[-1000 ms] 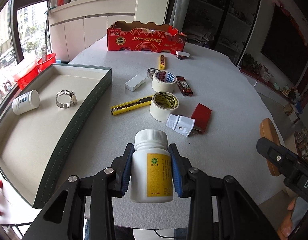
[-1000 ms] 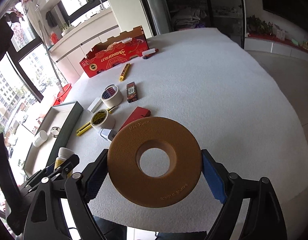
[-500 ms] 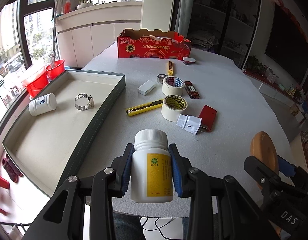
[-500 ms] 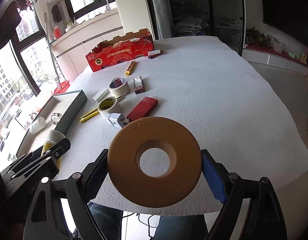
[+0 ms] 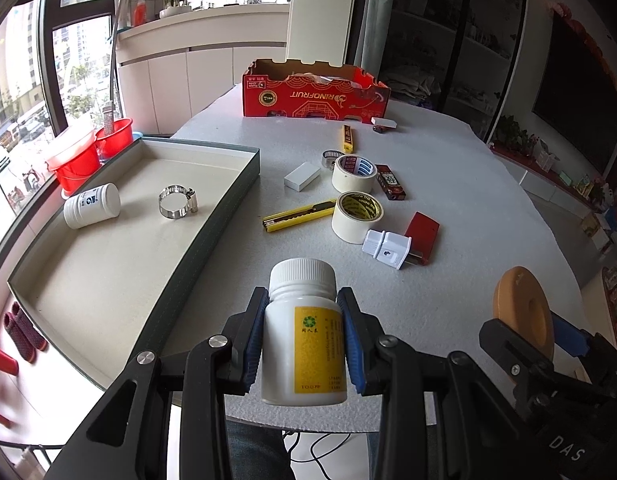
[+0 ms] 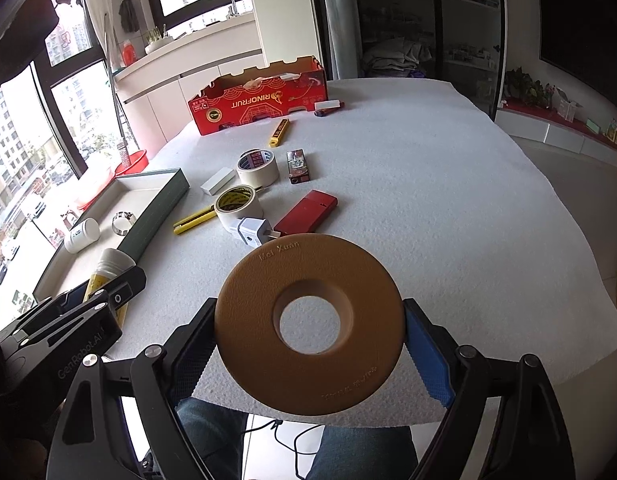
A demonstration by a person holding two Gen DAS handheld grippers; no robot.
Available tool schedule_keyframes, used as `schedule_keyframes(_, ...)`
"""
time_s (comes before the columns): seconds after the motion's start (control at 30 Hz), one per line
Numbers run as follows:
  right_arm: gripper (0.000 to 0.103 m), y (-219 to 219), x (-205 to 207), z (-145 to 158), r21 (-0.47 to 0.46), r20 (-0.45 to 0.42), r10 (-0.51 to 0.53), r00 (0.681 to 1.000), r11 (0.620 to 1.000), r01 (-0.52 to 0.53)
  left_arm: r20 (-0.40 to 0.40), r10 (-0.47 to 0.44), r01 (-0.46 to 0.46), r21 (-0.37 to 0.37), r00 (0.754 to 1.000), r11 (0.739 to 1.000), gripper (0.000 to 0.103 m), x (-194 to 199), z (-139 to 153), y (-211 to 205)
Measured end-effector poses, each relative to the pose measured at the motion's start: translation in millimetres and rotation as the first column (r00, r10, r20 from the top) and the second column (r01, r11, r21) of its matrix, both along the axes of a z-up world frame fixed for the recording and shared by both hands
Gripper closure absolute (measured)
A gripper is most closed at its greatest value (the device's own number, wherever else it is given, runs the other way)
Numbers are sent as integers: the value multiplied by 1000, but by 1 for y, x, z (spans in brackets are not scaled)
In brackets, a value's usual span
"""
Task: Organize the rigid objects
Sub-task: 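Lift the yellow-label bottle with left tool while right tool lifts the tan ring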
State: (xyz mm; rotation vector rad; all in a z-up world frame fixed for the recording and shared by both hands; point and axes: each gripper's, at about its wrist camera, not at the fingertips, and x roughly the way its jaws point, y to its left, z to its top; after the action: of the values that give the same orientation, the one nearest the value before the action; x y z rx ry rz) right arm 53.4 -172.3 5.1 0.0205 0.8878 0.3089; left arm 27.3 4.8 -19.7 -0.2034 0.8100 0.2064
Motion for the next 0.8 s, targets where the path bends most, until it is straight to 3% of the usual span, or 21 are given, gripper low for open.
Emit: schedule_keyframes(0.8,15,0,5,-11,-11,-41,-4,999,1000,3,-20,-20,20,-9,1000,1000,65,2,-6,0)
